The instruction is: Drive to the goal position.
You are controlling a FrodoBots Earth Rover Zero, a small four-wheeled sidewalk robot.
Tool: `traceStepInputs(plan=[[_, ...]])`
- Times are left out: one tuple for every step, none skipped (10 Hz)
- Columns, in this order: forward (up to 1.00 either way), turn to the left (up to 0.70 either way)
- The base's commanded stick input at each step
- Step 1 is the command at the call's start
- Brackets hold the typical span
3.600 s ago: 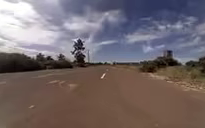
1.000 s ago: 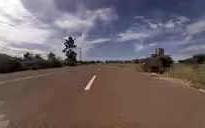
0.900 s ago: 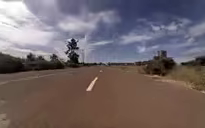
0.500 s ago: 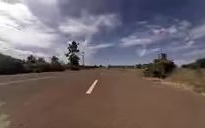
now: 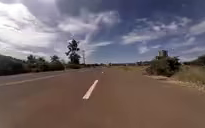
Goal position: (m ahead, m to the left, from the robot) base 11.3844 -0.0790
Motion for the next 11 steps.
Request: traceStepInputs(plan=[[1.00,-0.32],[1.00,-0.39],[1.00,-0.37],[1.00,-0.34],[1.00,0.00],[1.00,0.00],[1.00,0.00],[1.00,0.00],[1.00,0.00],[1.00,0.00],[1.00,0.00]])
